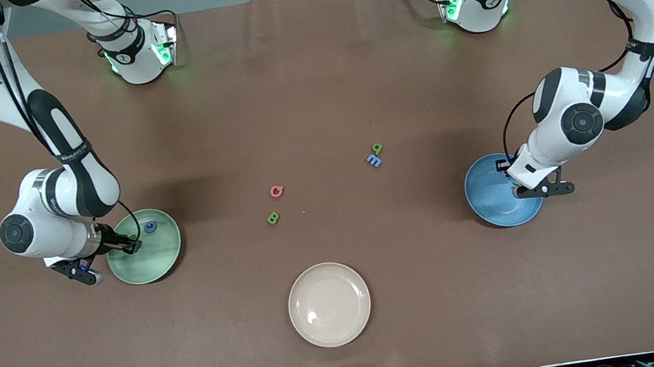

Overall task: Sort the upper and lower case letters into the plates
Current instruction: 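Open both grippers over the plates and return them to the letters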

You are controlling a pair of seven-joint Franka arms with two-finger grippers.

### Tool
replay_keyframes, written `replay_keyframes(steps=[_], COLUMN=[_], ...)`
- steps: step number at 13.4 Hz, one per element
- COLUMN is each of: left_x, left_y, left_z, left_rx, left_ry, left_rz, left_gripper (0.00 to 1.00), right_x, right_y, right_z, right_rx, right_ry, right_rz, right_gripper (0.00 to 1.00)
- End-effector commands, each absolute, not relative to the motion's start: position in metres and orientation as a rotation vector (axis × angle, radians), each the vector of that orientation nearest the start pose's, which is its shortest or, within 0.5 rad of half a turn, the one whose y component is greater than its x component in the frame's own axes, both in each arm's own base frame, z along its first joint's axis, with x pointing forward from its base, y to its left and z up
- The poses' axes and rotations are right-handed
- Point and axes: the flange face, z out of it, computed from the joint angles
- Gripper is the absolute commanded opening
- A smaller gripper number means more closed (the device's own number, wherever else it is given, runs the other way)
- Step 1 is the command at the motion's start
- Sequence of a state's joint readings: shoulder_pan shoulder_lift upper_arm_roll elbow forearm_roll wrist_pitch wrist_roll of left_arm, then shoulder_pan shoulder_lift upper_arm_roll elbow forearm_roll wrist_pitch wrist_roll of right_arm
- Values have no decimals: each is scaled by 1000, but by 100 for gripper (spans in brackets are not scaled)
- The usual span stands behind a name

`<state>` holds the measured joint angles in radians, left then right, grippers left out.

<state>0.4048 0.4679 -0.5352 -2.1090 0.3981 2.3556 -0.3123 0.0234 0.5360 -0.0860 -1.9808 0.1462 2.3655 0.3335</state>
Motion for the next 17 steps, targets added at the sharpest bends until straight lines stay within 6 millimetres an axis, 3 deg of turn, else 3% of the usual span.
replay_keyframes(steps=[1,4,8,9,11,12,14,17], left_x=[552,551,552,555,563,568,575,570], left_y=[-67,-70,-70,-70,-72,-88,-123,-188], left_z=[199,189,187,193,213,231,260,287], left_rx=[-3072,-3086,-3067,-3064,-3044,-3041,-3038,-3042], left_ry=[166,175,174,186,245,290,330,447], left_rz=[174,185,165,145,94,56,60,39], left_gripper=[11,11,17,34,79,98,100,100], right_x=[595,599,616,617,616,613,614,611], right_y=[-40,-29,46,70,123,151,198,241], right_z=[186,196,232,237,244,247,255,238], right_rx=[-2993,-2984,-2947,-2943,-2925,-2911,-2880,-2834], right_ry=[777,792,979,1023,1121,1170,1239,1320], right_rz=[224,256,338,339,309,286,235,174], right_gripper=[97,100,100,100,100,100,100,100])
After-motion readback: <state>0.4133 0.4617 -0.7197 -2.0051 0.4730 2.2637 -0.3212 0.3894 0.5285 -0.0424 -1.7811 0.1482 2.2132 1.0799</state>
